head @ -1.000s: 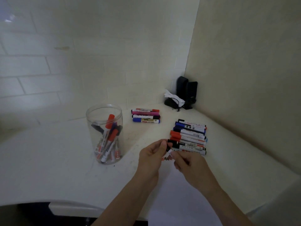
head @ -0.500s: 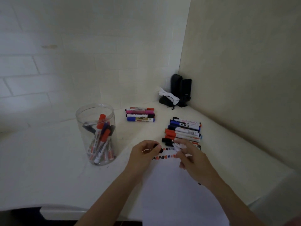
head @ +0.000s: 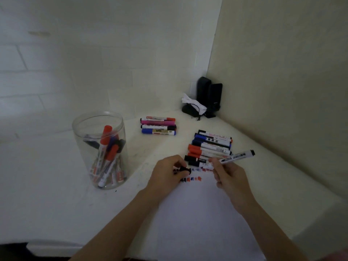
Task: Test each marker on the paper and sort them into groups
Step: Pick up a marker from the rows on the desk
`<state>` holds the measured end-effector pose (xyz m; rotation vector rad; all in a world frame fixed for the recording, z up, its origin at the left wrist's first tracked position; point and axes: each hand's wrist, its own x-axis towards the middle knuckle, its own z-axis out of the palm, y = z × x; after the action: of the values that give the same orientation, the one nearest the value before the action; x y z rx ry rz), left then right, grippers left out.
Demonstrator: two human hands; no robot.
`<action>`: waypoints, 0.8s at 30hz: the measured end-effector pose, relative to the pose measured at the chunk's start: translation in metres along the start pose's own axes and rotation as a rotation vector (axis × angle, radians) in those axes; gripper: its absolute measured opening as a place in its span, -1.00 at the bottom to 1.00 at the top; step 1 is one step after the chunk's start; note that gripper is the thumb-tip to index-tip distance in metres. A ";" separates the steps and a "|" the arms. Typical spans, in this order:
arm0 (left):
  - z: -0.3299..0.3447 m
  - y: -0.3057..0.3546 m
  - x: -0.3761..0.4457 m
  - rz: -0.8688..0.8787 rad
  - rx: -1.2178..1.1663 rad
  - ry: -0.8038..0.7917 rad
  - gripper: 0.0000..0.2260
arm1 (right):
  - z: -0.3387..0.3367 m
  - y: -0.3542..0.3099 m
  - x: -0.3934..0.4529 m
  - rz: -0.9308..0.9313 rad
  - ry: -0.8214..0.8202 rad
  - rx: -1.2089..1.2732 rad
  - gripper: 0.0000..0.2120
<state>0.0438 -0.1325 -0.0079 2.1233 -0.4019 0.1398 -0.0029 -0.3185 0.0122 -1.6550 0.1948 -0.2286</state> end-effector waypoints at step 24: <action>0.007 -0.016 -0.002 0.051 0.111 0.030 -0.88 | 0.001 0.038 0.018 -0.181 0.144 -0.405 -0.77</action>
<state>0.0472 -0.1296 -0.0246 2.2175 -0.4398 0.2285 0.0153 -0.3256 -0.0249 -2.0629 0.2092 -0.4707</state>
